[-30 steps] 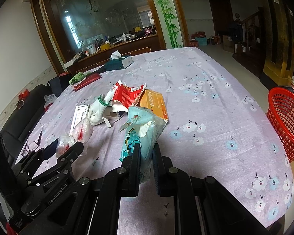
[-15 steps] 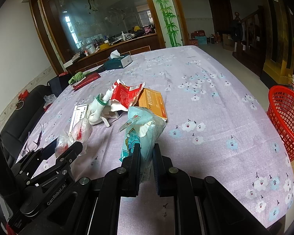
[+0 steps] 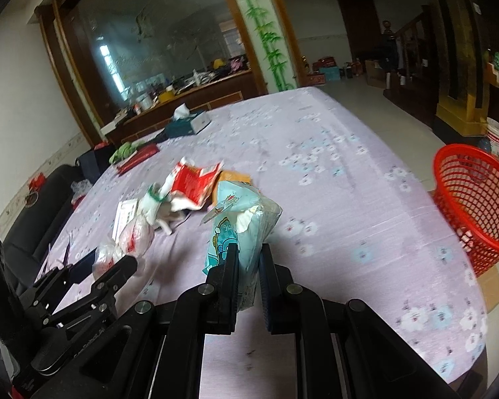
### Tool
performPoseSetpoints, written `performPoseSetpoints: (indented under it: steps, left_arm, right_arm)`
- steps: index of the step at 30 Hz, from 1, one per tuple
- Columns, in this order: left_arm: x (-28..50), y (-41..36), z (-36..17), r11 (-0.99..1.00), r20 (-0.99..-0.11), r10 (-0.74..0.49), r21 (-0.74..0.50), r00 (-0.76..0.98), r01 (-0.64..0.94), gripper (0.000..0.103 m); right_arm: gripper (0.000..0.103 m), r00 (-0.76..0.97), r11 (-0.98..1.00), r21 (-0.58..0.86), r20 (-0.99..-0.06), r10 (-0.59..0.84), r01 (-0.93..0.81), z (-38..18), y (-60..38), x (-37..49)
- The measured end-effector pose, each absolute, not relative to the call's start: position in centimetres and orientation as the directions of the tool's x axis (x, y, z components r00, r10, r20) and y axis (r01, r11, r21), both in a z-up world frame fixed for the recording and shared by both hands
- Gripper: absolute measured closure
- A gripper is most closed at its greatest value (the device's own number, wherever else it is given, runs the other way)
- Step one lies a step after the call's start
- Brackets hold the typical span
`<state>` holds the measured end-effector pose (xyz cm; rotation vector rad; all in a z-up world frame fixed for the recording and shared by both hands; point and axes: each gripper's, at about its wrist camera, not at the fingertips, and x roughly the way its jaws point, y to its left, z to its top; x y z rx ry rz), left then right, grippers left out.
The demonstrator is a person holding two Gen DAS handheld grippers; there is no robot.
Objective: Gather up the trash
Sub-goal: 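Carry both held items to the red wastebasket and open both tools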
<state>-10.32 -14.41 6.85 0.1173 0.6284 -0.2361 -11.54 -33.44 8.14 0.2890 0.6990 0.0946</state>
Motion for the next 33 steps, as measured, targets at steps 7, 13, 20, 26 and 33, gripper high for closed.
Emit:
performPoseSetpoints:
  steps: [7, 13, 20, 26, 33]
  left_arm:
    - [-9.5, -18.0, 8.2, 0.934, -0.616, -0.28, 0.004, 0.736, 0.358, 0.054]
    - [-9.3, -23.5, 10.0, 0.86, -0.627, -0.425, -0.055, 0.653, 0.507, 0.054]
    - [-8.6, -32.8, 11.4, 0.731, -0.63, -0.586, -0.139, 0.51, 0.668, 0.054]
    - [-7.7, -40.3, 11.4, 0.666, -0.638, -0.634, -0.162, 0.438, 0.728, 0.054]
    - [-5.1, -46.3, 9.6, 0.661, -0.662, -0.629, -0.178, 0.408, 0.729, 0.043]
  right_arm:
    - [0.091, 0.789, 0.944, 0.319, -0.599, 0.135, 0.08, 9.2, -38.0, -12.4]
    - [0.091, 0.815, 0.926, 0.309, -0.58, 0.002, 0.218, 10.6, -44.9, -14.4]
    - [0.091, 0.796, 0.866, 0.288, -0.577, -0.184, 0.409, 11.6, -53.6, -16.9]
    - [0.09, 0.762, 0.826, 0.274, -0.594, -0.258, 0.493, 11.6, -57.8, -16.6]
    - [0.083, 0.725, 0.791, 0.276, -0.629, -0.28, 0.545, 10.3, -61.8, -14.9]
